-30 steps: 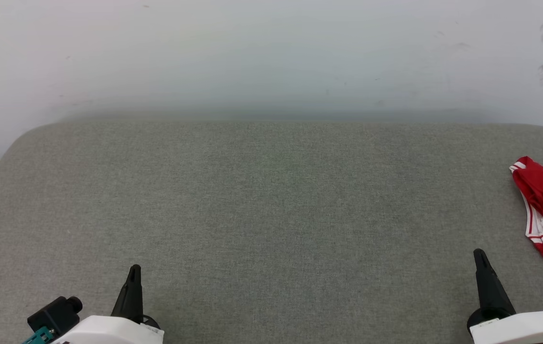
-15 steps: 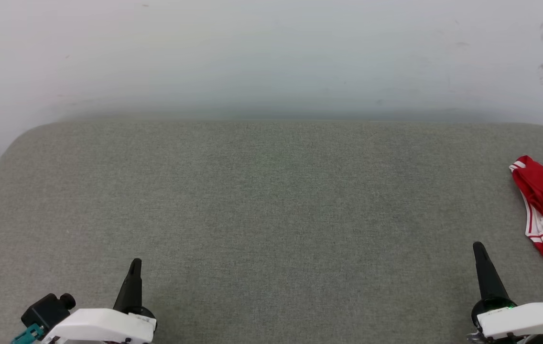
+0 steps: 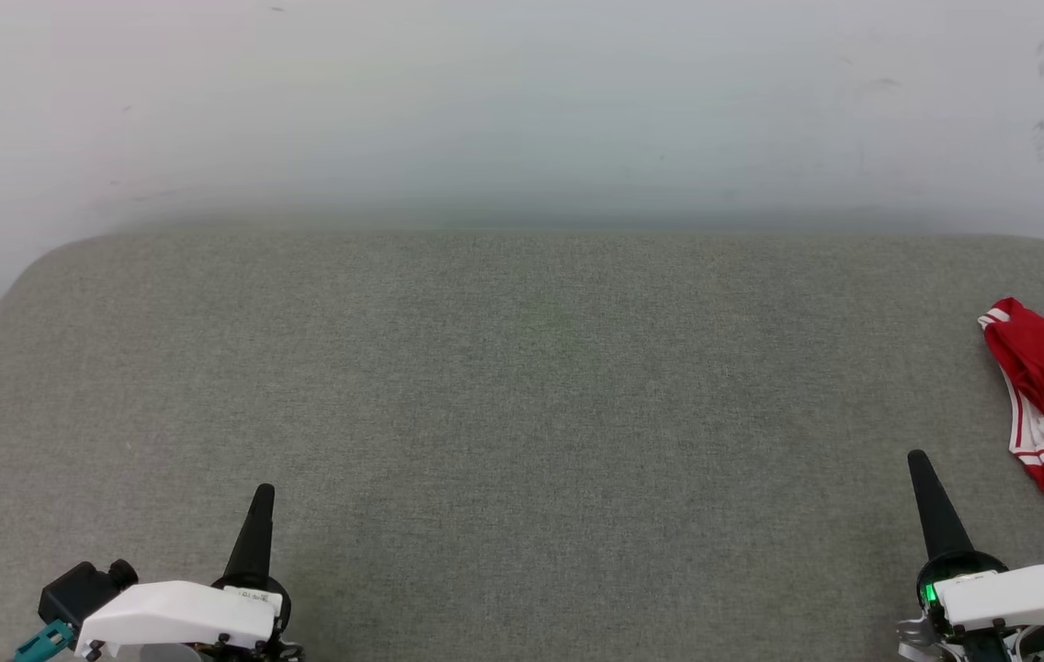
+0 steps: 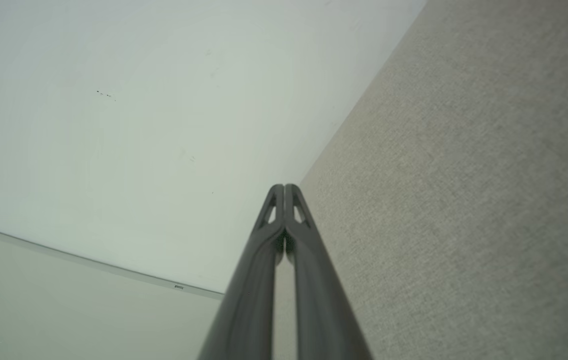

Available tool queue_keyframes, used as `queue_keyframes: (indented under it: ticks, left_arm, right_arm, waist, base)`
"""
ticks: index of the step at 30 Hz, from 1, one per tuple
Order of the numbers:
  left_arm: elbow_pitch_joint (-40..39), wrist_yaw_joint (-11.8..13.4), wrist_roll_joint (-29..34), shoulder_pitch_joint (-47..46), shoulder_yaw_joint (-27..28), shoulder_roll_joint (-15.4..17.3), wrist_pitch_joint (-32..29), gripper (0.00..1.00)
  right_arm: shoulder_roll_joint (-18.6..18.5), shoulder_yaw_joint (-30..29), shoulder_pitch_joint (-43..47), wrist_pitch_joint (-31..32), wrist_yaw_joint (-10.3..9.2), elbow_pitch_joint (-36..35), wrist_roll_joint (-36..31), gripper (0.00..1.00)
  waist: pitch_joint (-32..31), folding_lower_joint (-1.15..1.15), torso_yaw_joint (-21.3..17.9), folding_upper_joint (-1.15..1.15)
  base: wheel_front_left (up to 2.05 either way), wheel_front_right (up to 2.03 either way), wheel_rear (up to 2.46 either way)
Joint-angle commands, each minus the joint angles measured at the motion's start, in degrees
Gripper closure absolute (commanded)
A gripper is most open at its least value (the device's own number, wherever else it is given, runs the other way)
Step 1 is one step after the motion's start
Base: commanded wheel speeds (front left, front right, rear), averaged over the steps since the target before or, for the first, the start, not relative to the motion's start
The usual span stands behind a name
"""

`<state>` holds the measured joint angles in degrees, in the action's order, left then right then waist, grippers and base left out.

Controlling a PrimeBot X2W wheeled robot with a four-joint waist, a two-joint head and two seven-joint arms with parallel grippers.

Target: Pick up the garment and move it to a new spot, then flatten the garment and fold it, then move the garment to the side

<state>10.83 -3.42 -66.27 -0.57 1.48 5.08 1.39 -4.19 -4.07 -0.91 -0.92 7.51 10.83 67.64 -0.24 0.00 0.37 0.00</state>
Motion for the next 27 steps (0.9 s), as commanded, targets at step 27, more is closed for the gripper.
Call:
queue_keyframes:
  ticks: [27]
  left_arm:
    - [1.8,-2.7,-16.8,-4.1,2.4,-0.7,-4.3,1.0]
  right_arm:
    - [0.3,-0.8,-4.0,4.1,-0.03,1.8,15.9,1.0]
  waist:
    - [0.2,0.0,-0.2,0.0]
  base:
    - [0.0,0.0,0.0]
